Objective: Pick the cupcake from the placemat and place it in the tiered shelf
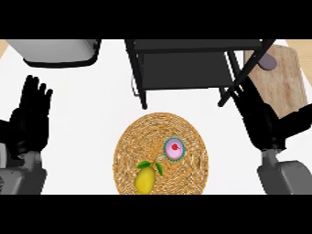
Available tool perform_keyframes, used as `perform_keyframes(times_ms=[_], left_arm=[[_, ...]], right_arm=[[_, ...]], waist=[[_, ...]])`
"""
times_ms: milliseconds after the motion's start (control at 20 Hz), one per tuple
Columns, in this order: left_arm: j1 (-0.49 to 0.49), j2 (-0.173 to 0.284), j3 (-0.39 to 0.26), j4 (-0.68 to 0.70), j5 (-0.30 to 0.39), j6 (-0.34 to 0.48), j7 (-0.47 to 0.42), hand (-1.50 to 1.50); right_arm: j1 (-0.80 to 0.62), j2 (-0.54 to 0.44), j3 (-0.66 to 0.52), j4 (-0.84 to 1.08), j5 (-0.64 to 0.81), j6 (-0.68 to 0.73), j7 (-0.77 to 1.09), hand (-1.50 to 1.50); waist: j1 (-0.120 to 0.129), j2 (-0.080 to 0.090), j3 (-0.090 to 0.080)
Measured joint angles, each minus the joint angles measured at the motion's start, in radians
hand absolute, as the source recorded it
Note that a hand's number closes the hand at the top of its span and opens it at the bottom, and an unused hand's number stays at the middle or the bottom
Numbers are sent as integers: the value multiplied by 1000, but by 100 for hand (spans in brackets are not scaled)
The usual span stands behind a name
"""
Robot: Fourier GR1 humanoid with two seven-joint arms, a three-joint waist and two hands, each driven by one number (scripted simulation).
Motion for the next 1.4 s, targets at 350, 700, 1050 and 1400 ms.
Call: perform_keyframes(times_ms=[350, 700, 1050, 1400], left_arm=[[53, 49, -84, 101, -16, -107, 90, 0], [92, 76, -140, 189, -7, -236, 131, 0], [91, 86, -121, 231, 3, -285, 134, 0], [117, 89, -108, 219, 0, -297, 140, 0]], right_arm=[[-54, -215, -4, 21, 145, 147, -94, 150], [-163, -316, 25, 288, 288, 297, -284, -150], [-246, -392, 71, 371, 313, 557, -380, -150], [-254, -432, 131, 232, 318, 670, -203, -150]], waist=[[14, 19, 10], [44, 8, 2], [33, 3, 3], [10, 3, 11]])
